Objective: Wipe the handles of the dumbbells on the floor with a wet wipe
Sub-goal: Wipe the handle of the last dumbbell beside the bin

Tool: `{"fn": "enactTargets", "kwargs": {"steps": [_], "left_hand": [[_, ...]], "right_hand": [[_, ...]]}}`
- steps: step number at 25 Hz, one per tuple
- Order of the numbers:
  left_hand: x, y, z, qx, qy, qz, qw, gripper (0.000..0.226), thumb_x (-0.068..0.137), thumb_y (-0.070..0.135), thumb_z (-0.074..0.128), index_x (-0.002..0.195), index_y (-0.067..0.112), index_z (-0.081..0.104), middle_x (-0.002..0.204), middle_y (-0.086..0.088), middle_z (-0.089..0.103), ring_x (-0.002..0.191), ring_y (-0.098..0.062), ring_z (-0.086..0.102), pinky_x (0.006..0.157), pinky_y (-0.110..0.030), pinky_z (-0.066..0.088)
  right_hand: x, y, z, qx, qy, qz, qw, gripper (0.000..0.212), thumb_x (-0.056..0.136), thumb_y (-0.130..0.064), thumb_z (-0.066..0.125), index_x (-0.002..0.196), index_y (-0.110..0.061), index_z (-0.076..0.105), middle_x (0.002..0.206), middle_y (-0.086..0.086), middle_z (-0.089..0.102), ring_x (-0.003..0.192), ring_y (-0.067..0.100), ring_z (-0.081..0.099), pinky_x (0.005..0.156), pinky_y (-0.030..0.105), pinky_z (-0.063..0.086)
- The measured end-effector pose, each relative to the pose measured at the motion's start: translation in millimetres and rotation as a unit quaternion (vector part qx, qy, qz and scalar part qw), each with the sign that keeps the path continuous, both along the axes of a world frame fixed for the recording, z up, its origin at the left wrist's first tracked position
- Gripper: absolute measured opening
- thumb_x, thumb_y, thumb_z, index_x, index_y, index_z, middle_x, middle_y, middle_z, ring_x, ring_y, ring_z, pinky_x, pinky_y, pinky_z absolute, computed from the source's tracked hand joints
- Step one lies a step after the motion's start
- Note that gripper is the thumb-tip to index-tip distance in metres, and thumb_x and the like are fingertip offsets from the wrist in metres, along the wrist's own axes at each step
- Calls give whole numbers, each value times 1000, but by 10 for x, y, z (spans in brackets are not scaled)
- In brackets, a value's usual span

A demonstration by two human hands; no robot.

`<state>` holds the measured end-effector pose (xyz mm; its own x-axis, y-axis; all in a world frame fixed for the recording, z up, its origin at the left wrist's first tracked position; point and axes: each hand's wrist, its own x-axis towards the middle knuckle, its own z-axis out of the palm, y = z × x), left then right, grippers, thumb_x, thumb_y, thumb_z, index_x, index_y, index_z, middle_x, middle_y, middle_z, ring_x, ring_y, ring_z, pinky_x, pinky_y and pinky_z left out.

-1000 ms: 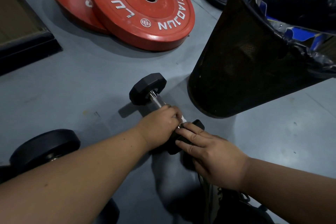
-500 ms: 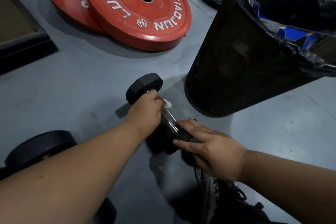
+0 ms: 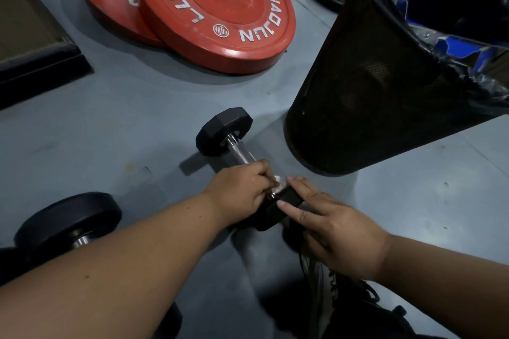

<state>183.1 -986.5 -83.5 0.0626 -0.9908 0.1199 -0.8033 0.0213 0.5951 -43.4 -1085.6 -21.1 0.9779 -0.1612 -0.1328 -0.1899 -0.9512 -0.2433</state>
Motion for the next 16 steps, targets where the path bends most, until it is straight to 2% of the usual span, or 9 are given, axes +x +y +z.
{"fn": "enactTargets", "kwargs": {"steps": [3, 7, 11, 14, 16], "left_hand": [[57, -30, 1, -5, 12, 46, 999, 39, 84, 40, 41, 97, 25, 74, 104, 13, 58, 87, -19, 66, 67, -38, 57], [328, -41, -39, -25, 42, 108, 993, 24, 85, 29, 59, 101, 25, 76, 102, 14, 58, 91, -14, 66, 78, -33, 56], [501, -4, -89, -64, 39, 129, 989, 18, 85, 19, 69, 101, 19, 78, 100, 11, 60, 91, -10, 64, 79, -32, 56], [494, 8, -106, -89, 27, 136, 986, 18, 85, 15, 70, 100, 15, 78, 100, 5, 62, 94, -12, 65, 80, -33, 57], [452, 31, -96, -104, 16, 125, 987, 21, 87, 18, 63, 100, 12, 77, 98, 1, 63, 92, -16, 66, 79, -32, 57]], "right_hand": [[32, 71, -32, -2, -12, -13, 1000, 65, 87, -24, 55, 151, -24, 47, 164, 17, 26, 151, 31, 27, 121, 38, 29], [31, 105, 8, -39, -8, 3, 999, 67, 84, -24, 53, 151, -23, 46, 163, 18, 27, 150, 33, 29, 118, 39, 34], [58, 177, 40, -41, -16, 18, 999, 62, 86, -26, 47, 148, -21, 50, 163, 16, 29, 150, 33, 29, 114, 44, 42], [69, 206, 68, -30, -3, 13, 999, 61, 89, -28, 44, 150, -24, 47, 165, 13, 25, 152, 31, 25, 103, 47, 52], [65, 228, 77, -36, 3, 14, 999, 60, 89, -29, 43, 149, -26, 48, 165, 12, 25, 152, 30, 25, 97, 47, 55]]}}
